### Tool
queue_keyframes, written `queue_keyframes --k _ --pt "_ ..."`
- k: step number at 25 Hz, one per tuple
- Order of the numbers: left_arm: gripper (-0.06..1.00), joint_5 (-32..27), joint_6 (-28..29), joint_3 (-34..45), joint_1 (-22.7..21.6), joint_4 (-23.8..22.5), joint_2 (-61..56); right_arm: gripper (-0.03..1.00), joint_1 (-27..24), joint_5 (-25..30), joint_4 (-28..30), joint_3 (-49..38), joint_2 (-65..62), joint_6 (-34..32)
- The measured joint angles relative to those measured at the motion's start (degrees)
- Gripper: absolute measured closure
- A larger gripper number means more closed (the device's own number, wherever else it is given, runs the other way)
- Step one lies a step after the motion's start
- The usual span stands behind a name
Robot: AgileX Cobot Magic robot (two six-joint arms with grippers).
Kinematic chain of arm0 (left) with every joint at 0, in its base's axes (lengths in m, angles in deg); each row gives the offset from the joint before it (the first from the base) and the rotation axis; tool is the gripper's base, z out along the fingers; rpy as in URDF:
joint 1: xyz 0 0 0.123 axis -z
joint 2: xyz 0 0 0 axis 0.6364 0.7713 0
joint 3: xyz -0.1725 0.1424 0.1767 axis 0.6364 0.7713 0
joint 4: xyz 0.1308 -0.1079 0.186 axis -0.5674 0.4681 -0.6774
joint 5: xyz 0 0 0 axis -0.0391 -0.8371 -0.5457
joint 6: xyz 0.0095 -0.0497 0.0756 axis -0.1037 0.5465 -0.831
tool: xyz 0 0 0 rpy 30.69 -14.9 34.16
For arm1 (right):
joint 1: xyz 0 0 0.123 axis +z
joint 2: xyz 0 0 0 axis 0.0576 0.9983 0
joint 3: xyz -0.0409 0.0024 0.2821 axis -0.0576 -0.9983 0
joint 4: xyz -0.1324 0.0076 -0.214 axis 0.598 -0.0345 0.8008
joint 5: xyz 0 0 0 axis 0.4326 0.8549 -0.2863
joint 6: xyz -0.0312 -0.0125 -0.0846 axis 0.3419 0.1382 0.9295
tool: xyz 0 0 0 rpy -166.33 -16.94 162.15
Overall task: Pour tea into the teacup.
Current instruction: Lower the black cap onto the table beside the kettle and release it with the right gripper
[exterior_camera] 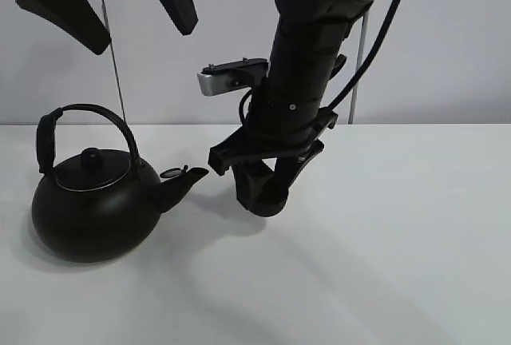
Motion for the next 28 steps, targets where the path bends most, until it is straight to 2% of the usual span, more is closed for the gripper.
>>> queue_keyframes --k 28 --pt "0.29 0.06 0.00 0.00 0.00 0.00 0.00 0.56 1.53 -0.54 3.73 0.10 3.11 -2.19"
